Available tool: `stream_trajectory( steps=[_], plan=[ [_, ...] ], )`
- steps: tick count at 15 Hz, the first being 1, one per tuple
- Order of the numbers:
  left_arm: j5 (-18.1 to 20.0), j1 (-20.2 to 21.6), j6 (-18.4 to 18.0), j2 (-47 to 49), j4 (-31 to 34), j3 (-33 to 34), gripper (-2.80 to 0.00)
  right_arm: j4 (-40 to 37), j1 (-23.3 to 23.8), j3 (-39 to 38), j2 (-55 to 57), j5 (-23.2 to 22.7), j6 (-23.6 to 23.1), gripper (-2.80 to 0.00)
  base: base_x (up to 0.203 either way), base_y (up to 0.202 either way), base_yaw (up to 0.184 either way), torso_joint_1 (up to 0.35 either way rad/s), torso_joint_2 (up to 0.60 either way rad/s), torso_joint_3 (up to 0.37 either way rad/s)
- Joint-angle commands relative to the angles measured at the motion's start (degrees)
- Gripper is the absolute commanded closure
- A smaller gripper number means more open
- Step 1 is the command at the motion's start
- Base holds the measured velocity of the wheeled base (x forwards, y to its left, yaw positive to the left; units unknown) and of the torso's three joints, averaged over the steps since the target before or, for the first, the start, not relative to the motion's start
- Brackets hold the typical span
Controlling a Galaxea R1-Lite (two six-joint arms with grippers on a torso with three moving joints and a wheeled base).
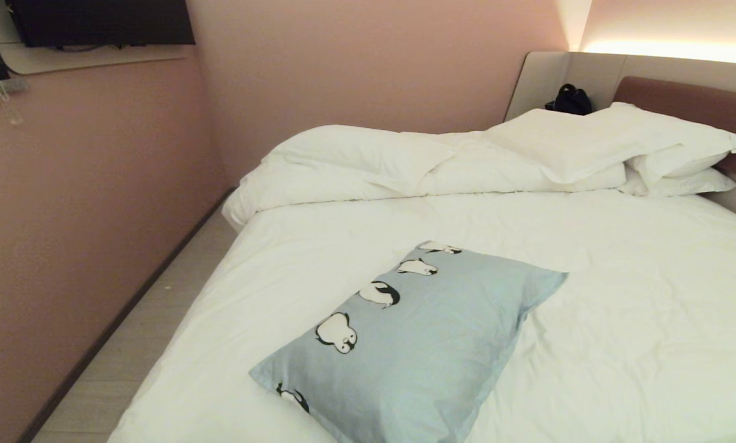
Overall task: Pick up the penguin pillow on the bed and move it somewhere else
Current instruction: Pick up the pillow
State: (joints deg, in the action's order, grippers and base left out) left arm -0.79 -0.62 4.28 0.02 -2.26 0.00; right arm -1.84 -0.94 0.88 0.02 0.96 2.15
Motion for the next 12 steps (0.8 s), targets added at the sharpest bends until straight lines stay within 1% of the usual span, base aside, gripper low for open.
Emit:
stream_trajectory(
  steps=[1,12],
  plan=[
    [0.00,0.01,0.12,-0.02,-0.03,0.00,0.00,0.00,-0.03,0.00,-0.02,0.00,-0.04,0.00,0.000,0.000,0.000,0.000,0.00,0.000],
    [-0.02,0.01,0.05,-0.02,-0.03,0.00,0.00,0.00,-0.03,0.00,-0.02,0.00,0.05,0.00,0.000,0.000,0.000,0.000,0.00,0.000]
  ],
)
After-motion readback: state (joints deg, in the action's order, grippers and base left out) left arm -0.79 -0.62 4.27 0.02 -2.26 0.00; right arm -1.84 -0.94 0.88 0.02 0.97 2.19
